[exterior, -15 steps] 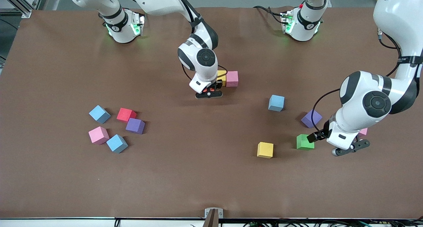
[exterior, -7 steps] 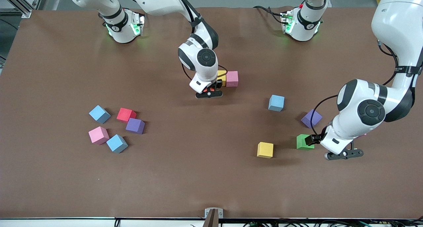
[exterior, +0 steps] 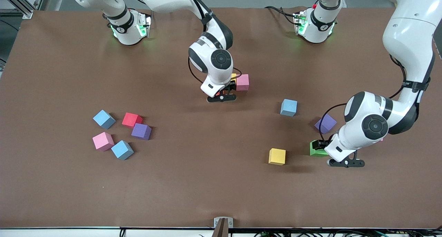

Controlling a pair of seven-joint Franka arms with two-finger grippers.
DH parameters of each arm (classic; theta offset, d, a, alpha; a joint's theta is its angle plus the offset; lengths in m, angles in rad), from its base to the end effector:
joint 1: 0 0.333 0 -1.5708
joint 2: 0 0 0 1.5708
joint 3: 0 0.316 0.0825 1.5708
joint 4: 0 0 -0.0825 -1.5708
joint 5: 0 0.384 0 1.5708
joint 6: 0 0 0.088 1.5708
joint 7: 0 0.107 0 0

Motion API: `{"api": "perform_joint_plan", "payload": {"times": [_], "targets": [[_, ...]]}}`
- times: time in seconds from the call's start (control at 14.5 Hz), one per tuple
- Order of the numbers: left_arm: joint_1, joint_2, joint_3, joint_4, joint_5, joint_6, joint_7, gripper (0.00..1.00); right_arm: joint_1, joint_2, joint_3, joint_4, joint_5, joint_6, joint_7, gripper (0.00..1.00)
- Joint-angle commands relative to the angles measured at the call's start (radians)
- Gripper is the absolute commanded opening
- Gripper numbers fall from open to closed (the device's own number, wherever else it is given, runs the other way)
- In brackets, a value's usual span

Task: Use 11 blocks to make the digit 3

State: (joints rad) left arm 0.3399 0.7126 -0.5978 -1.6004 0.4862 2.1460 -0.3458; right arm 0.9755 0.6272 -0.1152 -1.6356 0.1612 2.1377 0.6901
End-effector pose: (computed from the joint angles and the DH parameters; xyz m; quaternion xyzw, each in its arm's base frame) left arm 0.6820 -0.0997 0.2636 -0.9992 0.0382 0.0065 0.0138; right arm 0.4284 0.5218 0.2441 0.9967 0.0464 -0.0641 0.0195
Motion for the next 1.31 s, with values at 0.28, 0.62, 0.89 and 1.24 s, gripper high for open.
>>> {"api": "perform_joint_plan", "payload": {"times": [0.28, 0.62, 0.89, 1.24], "targets": [[0.007, 0.051, -0.005, 0.010, 0.017, 0.031, 0.068, 0.99, -0.130, -0.063, 0.003, 0.011, 0.000, -0.074, -0.027, 1.00], [0.010, 0.071, 0.001, 0.005, 0.025, 0.052, 0.071, 0.99, -0.279, -0.119, 0.000, -0.013, -0.048, -0.114, -0.129, 1.00], [0.008, 0.085, 0.035, -0.023, 0.025, 0.124, 0.070, 0.93, -0.415, -0.167, 0.000, -0.059, -0.103, -0.107, -0.208, 1.00], [0.005, 0.081, 0.035, -0.023, 0.025, 0.123, 0.053, 0.33, -0.543, -0.199, 0.002, -0.156, -0.106, -0.004, -0.247, 1.00]]}}
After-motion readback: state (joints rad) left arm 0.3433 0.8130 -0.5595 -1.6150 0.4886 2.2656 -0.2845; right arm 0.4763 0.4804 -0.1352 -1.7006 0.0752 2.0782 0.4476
